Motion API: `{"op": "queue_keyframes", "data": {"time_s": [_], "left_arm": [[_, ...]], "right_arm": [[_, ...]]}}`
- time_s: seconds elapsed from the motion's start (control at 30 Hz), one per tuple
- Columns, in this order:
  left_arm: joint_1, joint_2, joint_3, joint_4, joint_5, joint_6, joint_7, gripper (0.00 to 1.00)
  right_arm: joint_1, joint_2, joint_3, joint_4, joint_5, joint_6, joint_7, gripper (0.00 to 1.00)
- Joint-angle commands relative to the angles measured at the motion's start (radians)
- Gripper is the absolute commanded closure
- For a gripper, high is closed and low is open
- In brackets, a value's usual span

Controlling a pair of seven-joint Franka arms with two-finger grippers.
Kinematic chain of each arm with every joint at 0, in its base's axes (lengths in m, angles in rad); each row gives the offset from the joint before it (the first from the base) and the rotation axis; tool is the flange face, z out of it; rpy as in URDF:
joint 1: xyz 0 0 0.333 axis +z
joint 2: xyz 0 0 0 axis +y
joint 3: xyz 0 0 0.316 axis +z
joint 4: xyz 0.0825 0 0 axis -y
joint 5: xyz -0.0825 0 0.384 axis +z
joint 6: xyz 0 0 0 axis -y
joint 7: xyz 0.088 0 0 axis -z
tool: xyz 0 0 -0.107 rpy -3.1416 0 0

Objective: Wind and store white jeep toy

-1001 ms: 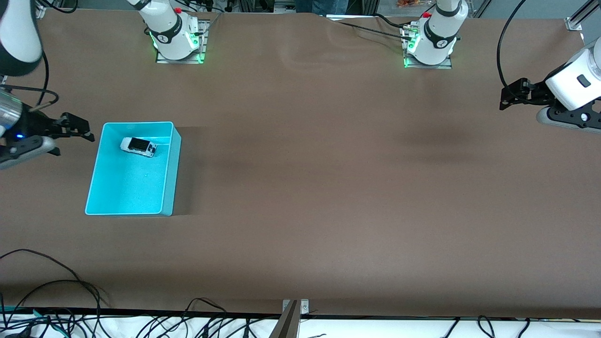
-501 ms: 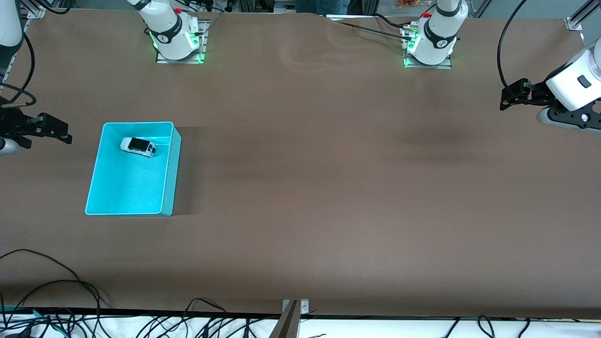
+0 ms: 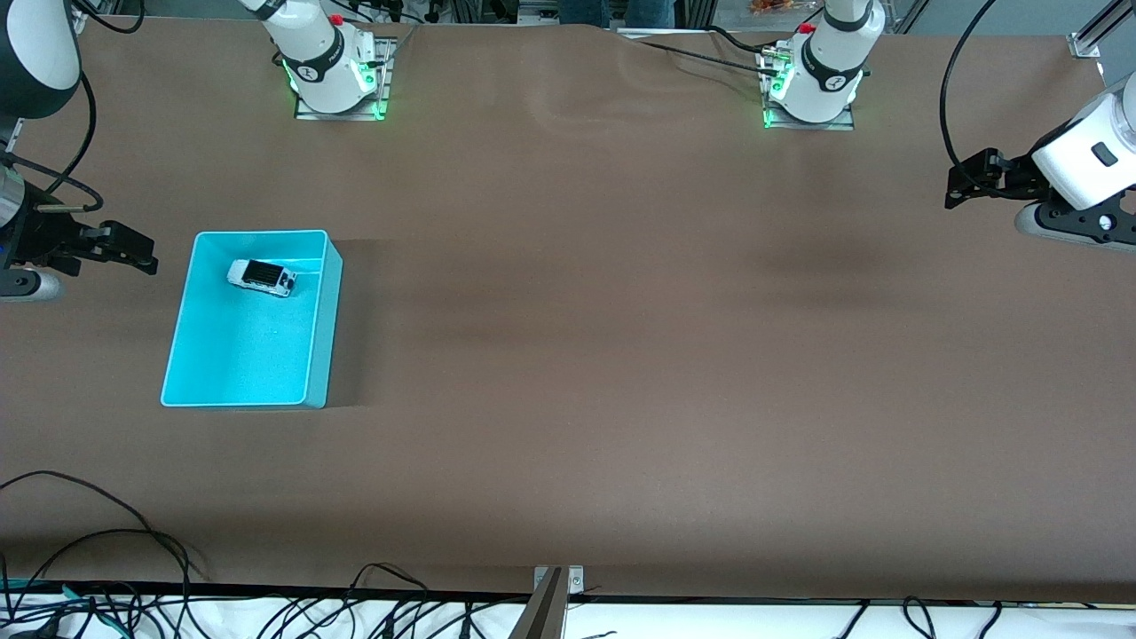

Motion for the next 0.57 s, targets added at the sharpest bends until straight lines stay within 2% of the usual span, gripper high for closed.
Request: {"op": "queue_keyframes", "data": {"time_s": [0.0, 0.53], "left_arm": [[0.004, 0.011, -0.001, 0.032, 0.003, -0.024, 0.02, 0.0], [0.006, 0.011, -0.001, 0.032, 0.001, -0.024, 0.02, 0.0]], "right_arm": [[0.002, 0.015, -0.002, 0.037, -0.013, -0.032, 0.021, 0.0], [0.0, 0.013, -0.004, 0.037, -0.007, -0.032, 0.021, 0.0]]}}
